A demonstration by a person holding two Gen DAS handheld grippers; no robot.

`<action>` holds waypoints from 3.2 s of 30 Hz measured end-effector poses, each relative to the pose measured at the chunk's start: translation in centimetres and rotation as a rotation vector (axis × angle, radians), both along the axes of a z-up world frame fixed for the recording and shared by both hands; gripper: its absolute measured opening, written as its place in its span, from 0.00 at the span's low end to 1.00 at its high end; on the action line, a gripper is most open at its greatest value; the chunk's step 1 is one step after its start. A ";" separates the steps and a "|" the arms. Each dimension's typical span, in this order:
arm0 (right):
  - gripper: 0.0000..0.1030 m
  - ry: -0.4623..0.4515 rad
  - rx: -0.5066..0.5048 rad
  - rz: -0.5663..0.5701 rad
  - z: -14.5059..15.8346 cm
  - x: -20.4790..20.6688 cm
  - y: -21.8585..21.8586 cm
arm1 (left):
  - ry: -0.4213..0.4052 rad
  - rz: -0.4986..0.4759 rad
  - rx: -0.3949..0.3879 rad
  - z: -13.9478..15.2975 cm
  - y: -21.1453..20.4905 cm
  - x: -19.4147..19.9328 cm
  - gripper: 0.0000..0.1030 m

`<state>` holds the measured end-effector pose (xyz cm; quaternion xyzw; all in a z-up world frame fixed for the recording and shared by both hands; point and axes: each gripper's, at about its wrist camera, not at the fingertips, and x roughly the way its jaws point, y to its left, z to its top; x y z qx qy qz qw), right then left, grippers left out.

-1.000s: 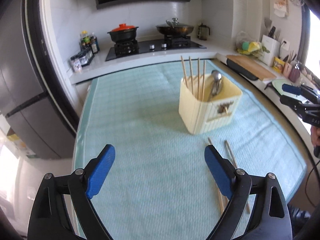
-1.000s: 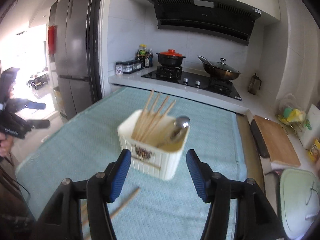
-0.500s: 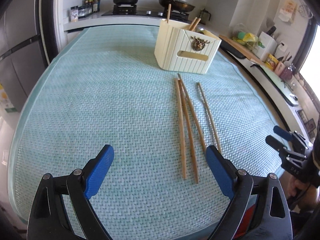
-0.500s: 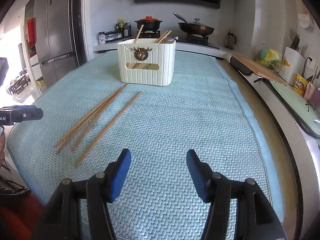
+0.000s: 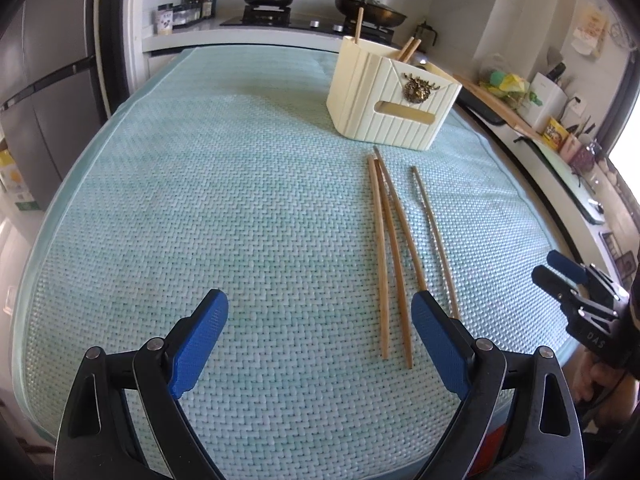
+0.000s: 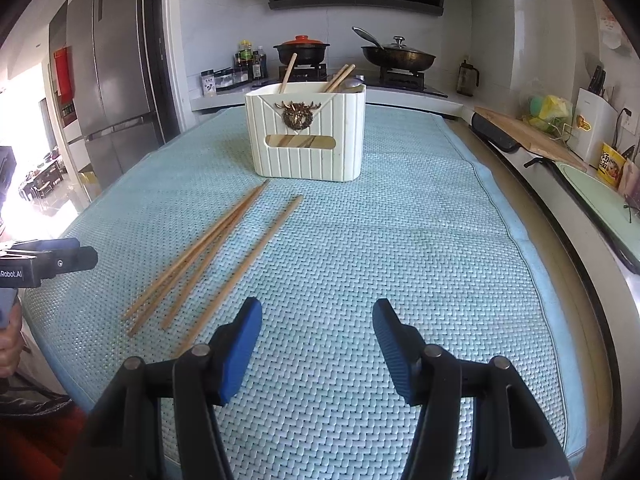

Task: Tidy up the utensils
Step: 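Withdraw both tools and move them back over the loose chopsticks, then close the left tool on a chopstick while the right tool grasps another chopstick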

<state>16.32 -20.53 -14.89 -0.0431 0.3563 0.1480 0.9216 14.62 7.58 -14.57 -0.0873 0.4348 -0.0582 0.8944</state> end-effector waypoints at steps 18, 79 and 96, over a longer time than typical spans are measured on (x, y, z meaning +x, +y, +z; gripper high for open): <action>0.57 0.012 -0.007 0.003 -0.2 0.7 0.6 | 0.037 -0.017 0.019 -2.0 -0.6 2.6 0.91; 0.44 0.177 0.049 0.039 -3.0 13.2 5.8 | 0.078 -0.126 0.179 -4.3 -4.1 15.4 0.81; 0.08 0.242 -0.019 0.070 -3.9 19.4 9.4 | 0.105 -0.192 0.145 -4.0 -5.5 19.1 0.10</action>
